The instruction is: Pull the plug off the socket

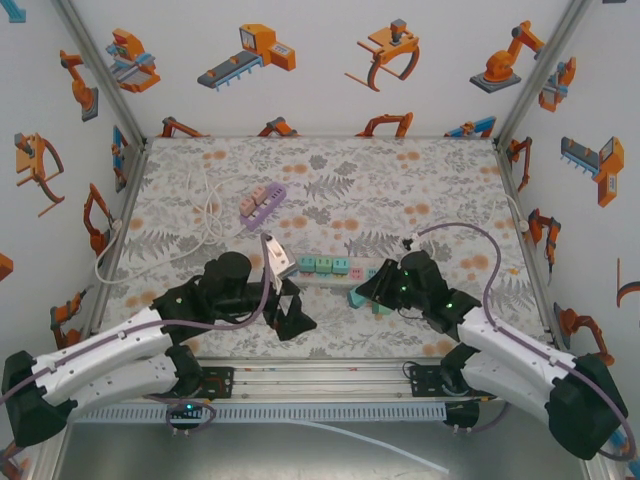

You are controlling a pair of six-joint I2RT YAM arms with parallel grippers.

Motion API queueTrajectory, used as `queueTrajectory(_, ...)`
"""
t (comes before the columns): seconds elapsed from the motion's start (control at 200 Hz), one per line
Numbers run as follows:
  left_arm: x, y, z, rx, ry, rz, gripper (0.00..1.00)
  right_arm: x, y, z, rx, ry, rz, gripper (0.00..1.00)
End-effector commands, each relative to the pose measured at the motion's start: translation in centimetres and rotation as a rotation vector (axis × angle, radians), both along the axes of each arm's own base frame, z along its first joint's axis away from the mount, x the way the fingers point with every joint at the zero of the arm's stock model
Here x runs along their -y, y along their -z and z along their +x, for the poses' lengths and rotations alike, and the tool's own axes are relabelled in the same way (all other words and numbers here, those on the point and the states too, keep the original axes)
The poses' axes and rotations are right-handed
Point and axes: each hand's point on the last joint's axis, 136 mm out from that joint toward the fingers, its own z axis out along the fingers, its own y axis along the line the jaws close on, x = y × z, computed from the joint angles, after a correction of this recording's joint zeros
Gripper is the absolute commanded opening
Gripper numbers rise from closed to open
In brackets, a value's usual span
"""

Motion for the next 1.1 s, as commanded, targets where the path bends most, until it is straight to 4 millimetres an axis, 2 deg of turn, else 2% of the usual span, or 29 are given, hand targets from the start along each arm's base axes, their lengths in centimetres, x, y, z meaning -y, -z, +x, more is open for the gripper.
queueTrajectory(0.0, 0.4, -1.1, -0.1, 0.071, 0.02, 0.018, 0.97, -0.5, -0.6, 1.4, 0.053, 0.047, 0.032, 0.01)
queueTrajectory(0.19, 0.8, -0.2, 0.0, 0.08, 0.021, 0.071, 0.97, -0.9, 1.2, 1.6, 0.032, 0.048, -0.002, 0.09)
queueTrajectory(0.371, 0.7, 0.1, 1.1, 0.11, -0.038, 0.094, 0.97, -1.4, 2.8, 1.6, 0.008, 0.039, -0.035, 0.14)
queueTrajectory(0.546, 0.5, 0.2, 1.8, 0.133, -0.08, 0.104, 0.97, -1.1, 4.0, 1.0, -0.013, 0.041, -0.082, 0.26)
queueTrajectory(0.746, 0.2, 0.4, 2.4, 0.144, -0.114, 0.115, 0.97, 0.1, 4.2, 0.5, -0.016, 0.061, -0.124, 0.38)
queueTrajectory(1.091, 0.0, 0.8, 3.3, 0.159, -0.163, 0.137, 0.97, 1.4, 2.8, -0.3, 0.009, 0.075, -0.139, 0.44)
